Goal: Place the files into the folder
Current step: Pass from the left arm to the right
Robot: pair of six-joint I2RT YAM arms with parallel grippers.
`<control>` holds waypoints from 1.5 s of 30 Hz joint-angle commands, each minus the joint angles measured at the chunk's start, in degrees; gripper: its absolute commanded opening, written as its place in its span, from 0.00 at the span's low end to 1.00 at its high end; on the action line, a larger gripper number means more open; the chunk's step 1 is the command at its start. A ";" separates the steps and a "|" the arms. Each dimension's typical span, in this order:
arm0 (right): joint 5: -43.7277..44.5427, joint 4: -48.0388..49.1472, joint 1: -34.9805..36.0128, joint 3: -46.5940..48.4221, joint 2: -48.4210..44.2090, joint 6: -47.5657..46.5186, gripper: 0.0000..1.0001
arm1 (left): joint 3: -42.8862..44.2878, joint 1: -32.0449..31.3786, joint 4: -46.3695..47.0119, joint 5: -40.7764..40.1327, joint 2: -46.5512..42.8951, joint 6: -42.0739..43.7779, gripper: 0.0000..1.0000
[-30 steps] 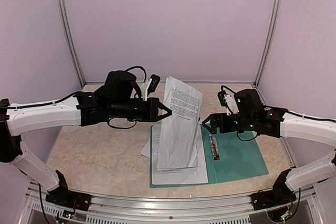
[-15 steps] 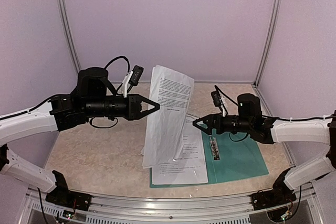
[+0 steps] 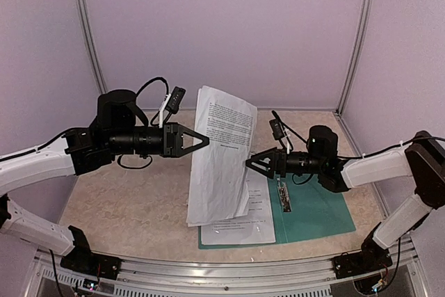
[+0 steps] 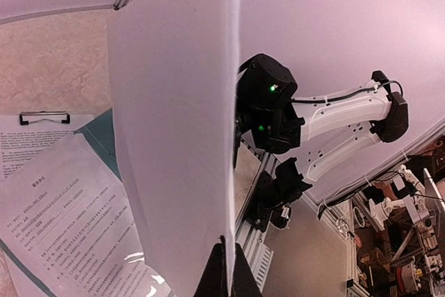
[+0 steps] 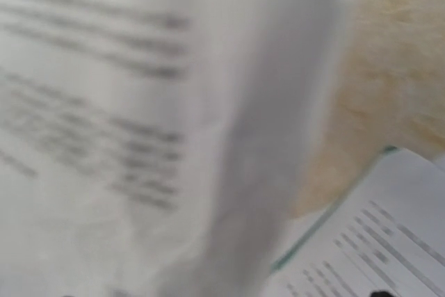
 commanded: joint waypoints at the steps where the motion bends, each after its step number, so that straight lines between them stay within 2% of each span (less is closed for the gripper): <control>1: -5.83 10.52 -0.60 0.28 2.59 3.55 0.89 | -0.72 0.74 3.38 2.63 -0.89 -1.85 0.00; 14: -7.93 19.60 -0.61 -0.29 6.81 7.43 0.88 | -3.31 1.89 11.16 6.97 -0.28 -6.88 0.00; 19: -9.97 26.66 -0.59 -0.67 8.67 11.76 0.83 | -4.19 2.37 12.35 6.73 -0.48 -8.03 0.00; 24: -11.26 33.05 -0.62 -0.87 10.92 16.74 0.71 | -6.22 3.41 14.64 6.68 -0.25 -9.51 0.00; 31: -11.62 33.54 -0.32 -1.38 10.19 18.04 0.56 | -7.36 4.29 15.97 6.40 1.06 -9.85 0.00; 37: -11.86 32.08 -0.28 -1.93 8.41 18.03 0.34 | -8.19 5.33 15.98 6.08 1.06 -9.76 0.00; 45: -10.90 23.34 -0.37 -1.68 5.34 13.61 0.22 | -8.71 6.36 13.24 4.69 0.14 -8.22 0.00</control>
